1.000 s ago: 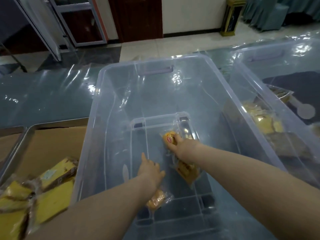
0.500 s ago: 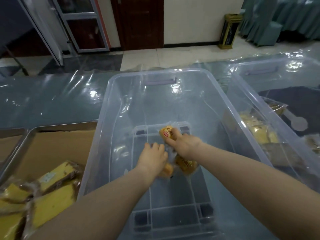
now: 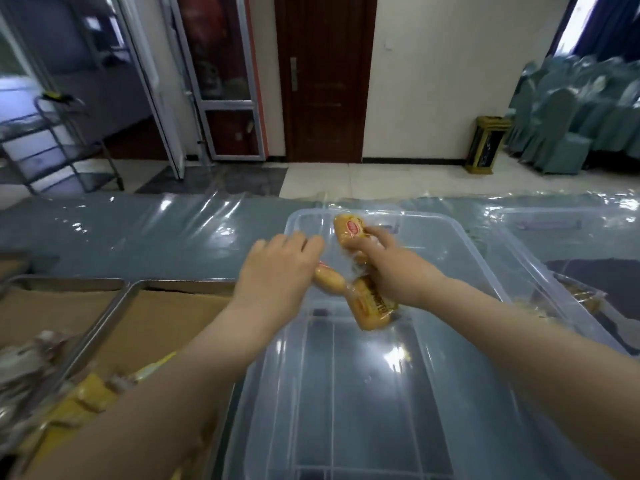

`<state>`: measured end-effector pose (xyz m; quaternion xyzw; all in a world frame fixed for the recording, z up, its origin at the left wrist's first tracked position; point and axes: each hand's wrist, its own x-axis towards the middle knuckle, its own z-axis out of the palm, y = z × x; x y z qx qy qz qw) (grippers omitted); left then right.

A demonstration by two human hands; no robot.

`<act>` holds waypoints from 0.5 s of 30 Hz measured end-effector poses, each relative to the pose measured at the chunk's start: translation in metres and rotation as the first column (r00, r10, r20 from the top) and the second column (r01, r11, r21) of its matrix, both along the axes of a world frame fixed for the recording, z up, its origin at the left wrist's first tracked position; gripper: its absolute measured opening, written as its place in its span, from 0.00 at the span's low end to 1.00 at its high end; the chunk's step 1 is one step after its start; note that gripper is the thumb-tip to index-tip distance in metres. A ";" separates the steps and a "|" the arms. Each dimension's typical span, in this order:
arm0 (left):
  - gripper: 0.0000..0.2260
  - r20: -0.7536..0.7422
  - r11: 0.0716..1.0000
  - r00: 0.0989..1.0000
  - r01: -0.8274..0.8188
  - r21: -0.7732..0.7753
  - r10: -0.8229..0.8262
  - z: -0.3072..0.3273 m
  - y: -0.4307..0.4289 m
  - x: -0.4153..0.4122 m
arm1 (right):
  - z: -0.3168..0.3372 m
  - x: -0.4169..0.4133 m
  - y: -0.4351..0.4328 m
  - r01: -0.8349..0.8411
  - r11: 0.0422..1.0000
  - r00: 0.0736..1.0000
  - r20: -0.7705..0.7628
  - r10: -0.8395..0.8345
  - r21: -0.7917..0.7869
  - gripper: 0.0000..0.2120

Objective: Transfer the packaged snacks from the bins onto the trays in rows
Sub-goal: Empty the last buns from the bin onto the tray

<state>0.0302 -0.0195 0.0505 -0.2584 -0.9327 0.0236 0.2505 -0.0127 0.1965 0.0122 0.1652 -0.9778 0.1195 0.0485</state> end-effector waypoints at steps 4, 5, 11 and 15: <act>0.15 -0.092 0.966 0.991 -0.075 0.249 0.100 0.020 -0.081 0.024 | 0.044 0.003 -0.054 -0.145 0.963 0.985 -0.129 0.118 -0.226 0.24; 0.16 -0.089 0.947 0.985 -0.117 0.300 0.150 0.019 -0.104 0.033 | 0.052 0.005 -0.073 -0.179 0.950 0.978 -0.149 0.144 -0.255 0.23; 0.15 0.061 0.676 0.901 -0.365 0.640 0.429 -0.023 -0.266 0.104 | 0.062 0.033 -0.221 -0.384 0.886 0.919 -0.201 0.340 -0.258 0.23; 0.16 0.158 0.516 0.814 -0.490 0.702 0.559 -0.062 -0.365 0.160 | 0.049 0.054 -0.339 -0.501 0.832 0.864 -0.190 0.466 -0.238 0.23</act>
